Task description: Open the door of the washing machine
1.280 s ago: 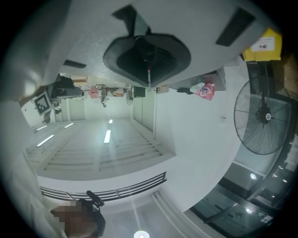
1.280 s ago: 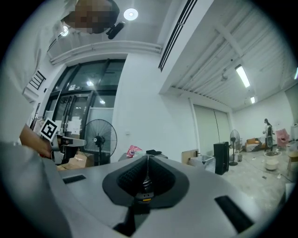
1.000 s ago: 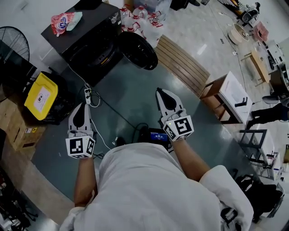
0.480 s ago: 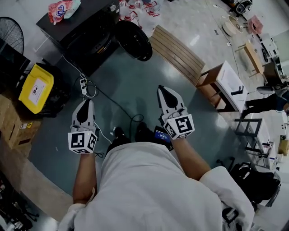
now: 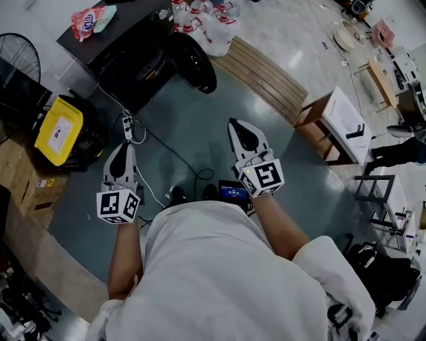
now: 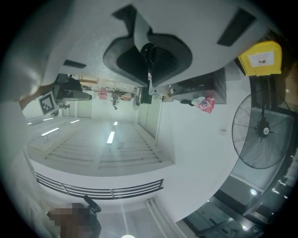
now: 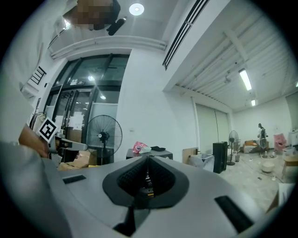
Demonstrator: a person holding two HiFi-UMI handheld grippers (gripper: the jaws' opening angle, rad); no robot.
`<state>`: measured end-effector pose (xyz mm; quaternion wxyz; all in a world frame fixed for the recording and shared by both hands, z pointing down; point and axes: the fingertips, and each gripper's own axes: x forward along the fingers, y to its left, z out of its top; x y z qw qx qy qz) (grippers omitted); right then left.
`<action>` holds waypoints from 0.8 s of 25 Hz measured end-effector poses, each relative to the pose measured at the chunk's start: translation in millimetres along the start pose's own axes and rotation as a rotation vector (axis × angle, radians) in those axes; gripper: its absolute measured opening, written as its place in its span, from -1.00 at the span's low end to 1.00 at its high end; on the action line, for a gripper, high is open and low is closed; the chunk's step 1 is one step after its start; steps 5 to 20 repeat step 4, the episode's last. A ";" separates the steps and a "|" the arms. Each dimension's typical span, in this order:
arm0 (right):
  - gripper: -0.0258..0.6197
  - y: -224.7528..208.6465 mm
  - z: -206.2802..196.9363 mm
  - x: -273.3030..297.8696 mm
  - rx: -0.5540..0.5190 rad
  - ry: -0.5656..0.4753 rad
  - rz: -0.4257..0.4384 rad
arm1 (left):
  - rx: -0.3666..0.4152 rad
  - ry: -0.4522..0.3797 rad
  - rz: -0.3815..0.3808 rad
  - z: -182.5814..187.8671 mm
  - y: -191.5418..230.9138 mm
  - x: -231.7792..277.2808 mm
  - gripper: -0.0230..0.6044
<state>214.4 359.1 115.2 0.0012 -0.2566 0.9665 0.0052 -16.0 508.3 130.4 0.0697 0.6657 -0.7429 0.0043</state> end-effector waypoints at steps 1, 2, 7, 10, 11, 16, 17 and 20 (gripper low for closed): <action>-0.82 -2.9 0.0 -4.0 0.005 -0.004 0.002 | -0.003 0.001 0.004 -1.2 -4.2 -0.1 -0.86; -0.82 -6.0 -0.5 -8.2 0.010 -0.007 0.004 | -0.004 0.001 0.006 -2.1 -9.0 -0.2 -0.86; -0.82 -12.6 -2.1 -17.1 0.020 -0.010 0.007 | -0.004 0.002 0.010 -4.0 -19.3 0.0 -0.86; -0.82 -12.6 -2.1 -17.1 0.020 -0.010 0.007 | -0.004 0.002 0.010 -4.0 -19.3 0.0 -0.86; -0.82 -12.6 -2.1 -17.1 0.020 -0.010 0.007 | -0.004 0.002 0.010 -4.0 -19.3 0.0 -0.86; -0.82 -12.6 -2.1 -17.1 0.020 -0.010 0.007 | -0.004 0.002 0.010 -4.0 -19.3 0.0 -0.86; -0.82 -12.6 -2.1 -17.1 0.020 -0.010 0.007 | -0.004 0.002 0.010 -4.0 -19.3 0.0 -0.86; -0.82 -12.6 -2.1 -17.1 0.020 -0.010 0.007 | -0.004 0.002 0.010 -4.0 -19.3 0.0 -0.86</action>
